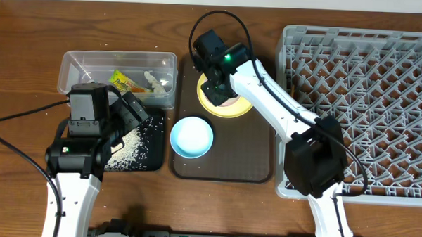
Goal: Sort waste into correct bins and load items into the dishwasher rack
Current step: 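Grasp the white cup with the right gripper and lift it toward the rack, then lower the white cup into the rack's back corner and release it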
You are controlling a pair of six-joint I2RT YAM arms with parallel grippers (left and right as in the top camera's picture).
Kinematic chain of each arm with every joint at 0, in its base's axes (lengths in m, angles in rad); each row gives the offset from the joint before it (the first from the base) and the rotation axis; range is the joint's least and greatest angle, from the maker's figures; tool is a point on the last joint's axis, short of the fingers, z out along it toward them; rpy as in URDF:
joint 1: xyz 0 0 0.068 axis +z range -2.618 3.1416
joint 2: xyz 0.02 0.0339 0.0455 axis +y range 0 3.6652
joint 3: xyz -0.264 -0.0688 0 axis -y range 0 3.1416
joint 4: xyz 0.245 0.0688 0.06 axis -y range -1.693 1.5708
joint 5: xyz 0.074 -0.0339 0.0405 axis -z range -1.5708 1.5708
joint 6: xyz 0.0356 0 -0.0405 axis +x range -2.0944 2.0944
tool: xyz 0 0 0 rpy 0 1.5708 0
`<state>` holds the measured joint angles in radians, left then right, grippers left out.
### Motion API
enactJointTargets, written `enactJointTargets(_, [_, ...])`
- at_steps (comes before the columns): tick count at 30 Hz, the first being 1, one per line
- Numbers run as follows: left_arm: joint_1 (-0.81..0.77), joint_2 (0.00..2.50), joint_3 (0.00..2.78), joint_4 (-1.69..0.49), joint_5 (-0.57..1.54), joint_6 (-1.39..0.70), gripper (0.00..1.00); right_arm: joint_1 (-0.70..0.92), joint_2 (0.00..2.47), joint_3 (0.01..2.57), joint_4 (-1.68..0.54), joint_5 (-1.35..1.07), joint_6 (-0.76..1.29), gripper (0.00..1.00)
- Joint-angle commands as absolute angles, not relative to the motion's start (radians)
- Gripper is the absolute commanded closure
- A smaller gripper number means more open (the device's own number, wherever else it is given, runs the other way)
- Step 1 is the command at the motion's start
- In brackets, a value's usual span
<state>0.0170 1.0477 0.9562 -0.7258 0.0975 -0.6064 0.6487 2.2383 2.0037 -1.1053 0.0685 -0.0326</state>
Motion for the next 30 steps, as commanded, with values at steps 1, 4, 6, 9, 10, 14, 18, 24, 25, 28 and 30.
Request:
enactJointTargets(1, [0.021, 1.051, 0.970, -0.725, 0.089, -0.607, 0.04, 0.656, 2.260, 2.015, -1.111, 0.078, -0.019, 0.87])
enactJointTargets(4, [0.021, 1.051, 0.970, -0.725, 0.089, -0.607, 0.05, 0.656, 2.260, 2.015, -1.111, 0.078, -0.019, 0.99])
enactJointTargets(6, [0.021, 1.051, 0.970, -0.726, 0.089, -0.607, 0.05, 0.656, 2.260, 2.015, -1.108, 0.078, -0.015, 0.99])
enactJointTargets(9, [0.021, 1.051, 0.970, -0.726, 0.089, -0.607, 0.05, 0.655, 2.247, 2.021, -1.104, 0.078, -0.015, 0.99])
enactJointTargets(10, [0.021, 1.051, 0.970, -0.725, 0.089, -0.607, 0.05, 0.655, 2.238, 2.030, -1.104, 0.078, -0.010, 0.99])
enactJointTargets(14, [0.021, 1.051, 0.970, -0.725, 0.089, -0.607, 0.05, 0.645, 2.183, 2.086, -1.105, 0.061, 0.014, 0.99])
enactJointTargets(18, [0.021, 1.051, 0.970, -0.726, 0.089, -0.607, 0.05, 0.613, 2.089, 2.135, -1.104, -0.027, 0.014, 0.99])
enactJointTargets(24, [0.021, 1.051, 0.970, -0.725, 0.089, -0.607, 0.05, 0.488, 1.943, 2.140, -1.120, -0.237, 0.001, 0.99])
enactJointTargets(25, [0.021, 1.051, 0.970, -0.725, 0.089, -0.607, 0.05, 0.459, 1.929, 2.140, -1.125, -0.284, -0.003, 0.99])
enactJointTargets(28, [0.021, 1.051, 0.970, -0.725, 0.089, -0.607, 0.05, 0.359, 1.915, 2.140, -1.156, -0.455, -0.033, 0.99])
enactJointTargets(30, [0.021, 1.051, 0.970, -0.726, 0.089, -0.607, 0.05, 0.296, 1.919, 2.135, -1.192, -0.535, -0.064, 0.99])
